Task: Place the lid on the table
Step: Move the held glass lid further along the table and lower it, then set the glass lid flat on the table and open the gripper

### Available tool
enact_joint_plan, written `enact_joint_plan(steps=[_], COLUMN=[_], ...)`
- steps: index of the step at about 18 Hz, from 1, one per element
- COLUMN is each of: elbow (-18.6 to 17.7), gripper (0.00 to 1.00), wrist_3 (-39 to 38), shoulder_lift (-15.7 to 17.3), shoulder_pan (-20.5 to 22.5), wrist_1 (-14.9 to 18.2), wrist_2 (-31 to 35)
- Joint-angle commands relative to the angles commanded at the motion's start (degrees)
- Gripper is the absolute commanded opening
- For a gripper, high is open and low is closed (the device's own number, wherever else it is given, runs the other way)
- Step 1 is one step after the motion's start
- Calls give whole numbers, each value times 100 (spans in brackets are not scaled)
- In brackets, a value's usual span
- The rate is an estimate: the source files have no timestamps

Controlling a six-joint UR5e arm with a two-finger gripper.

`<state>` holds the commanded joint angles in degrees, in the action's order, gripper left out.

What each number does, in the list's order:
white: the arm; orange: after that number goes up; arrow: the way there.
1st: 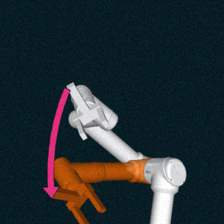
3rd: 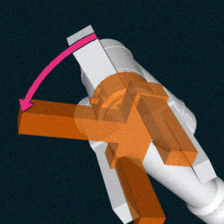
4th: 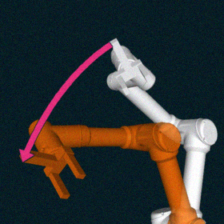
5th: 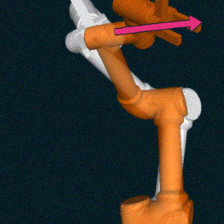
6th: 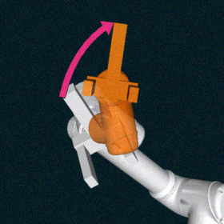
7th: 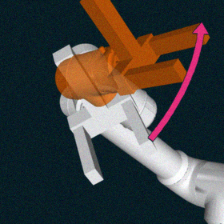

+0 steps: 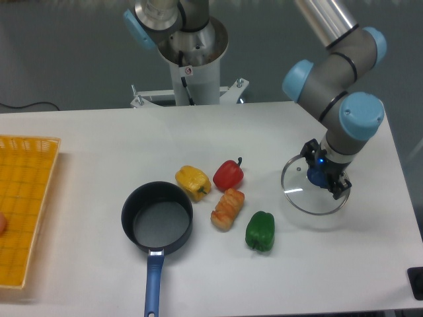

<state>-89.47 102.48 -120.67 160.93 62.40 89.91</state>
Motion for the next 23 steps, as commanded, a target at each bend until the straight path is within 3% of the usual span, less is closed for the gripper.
enact_joint_plan(steps=[8, 23], elbow=[-17, -61], gripper=[52, 52], wrist_3=[0, -26], shoulder_lift=[-281, -299], shoulder_pan=[0, -18], wrist_1=[-448, -483], wrist_2=[0, 18])
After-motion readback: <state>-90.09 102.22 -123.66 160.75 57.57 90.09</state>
